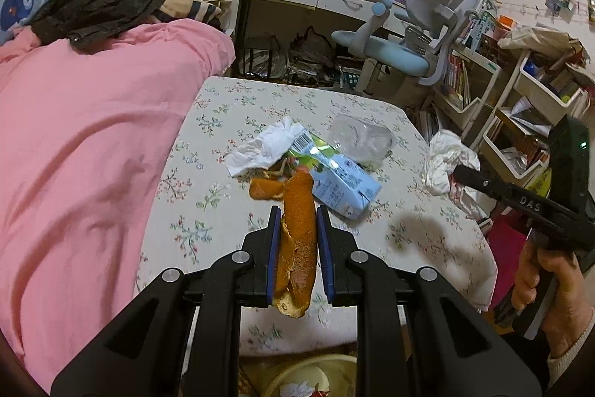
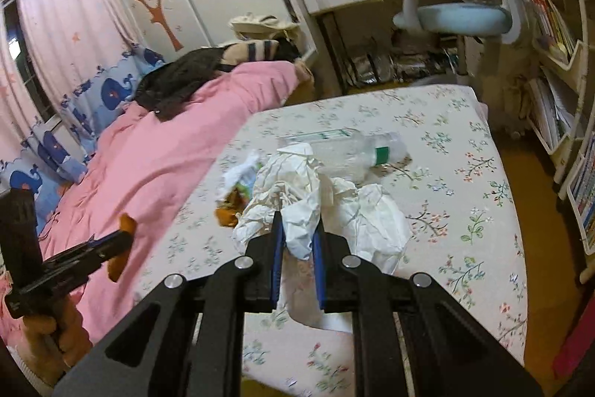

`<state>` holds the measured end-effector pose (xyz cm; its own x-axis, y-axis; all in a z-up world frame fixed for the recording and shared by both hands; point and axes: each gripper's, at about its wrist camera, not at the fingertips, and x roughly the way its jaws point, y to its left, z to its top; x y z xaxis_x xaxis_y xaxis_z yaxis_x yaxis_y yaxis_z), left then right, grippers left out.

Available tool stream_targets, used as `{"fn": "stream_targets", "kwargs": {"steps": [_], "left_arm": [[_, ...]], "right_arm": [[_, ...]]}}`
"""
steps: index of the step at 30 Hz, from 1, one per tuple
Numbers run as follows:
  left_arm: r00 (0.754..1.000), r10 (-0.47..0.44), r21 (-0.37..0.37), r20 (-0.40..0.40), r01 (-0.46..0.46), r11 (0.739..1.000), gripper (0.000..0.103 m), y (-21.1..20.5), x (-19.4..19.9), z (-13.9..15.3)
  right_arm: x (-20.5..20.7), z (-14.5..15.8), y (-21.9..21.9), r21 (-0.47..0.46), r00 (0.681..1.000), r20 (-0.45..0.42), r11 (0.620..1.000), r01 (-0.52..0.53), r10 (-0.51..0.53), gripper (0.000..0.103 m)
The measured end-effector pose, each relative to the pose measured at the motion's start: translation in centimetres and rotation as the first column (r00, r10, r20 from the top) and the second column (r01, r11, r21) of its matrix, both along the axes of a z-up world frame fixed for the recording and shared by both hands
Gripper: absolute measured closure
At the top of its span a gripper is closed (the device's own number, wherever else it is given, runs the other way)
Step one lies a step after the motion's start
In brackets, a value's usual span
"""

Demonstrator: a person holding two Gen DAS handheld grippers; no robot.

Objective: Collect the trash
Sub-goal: 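Carry the tissue to the yellow bin with the right gripper while the left gripper holds the bread roll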

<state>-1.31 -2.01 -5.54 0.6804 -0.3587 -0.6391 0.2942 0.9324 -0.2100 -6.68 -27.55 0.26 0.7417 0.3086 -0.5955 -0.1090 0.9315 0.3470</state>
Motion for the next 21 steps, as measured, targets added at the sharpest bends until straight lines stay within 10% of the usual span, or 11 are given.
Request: {"fn": "stream_targets", "kwargs": {"steps": [9,21], "left_arm": [[1.000,0.006,0.032,0.017,-0.006,0.999,0.085,-0.5,-3.1,-0.5],[0.999,0.026,0.046,0.033,-0.027,0.999,0.085,0.2,-5.5,-0.5]], "right_arm": [[-4.6,-0.7,2.7,0.006,0.998,0.014,0.999,-0.053,0.053,0.088],[-9.5,-6.0,8.4,-0.021,0.960,-0.177,0.974,-0.225,0.218,0.085]]}}
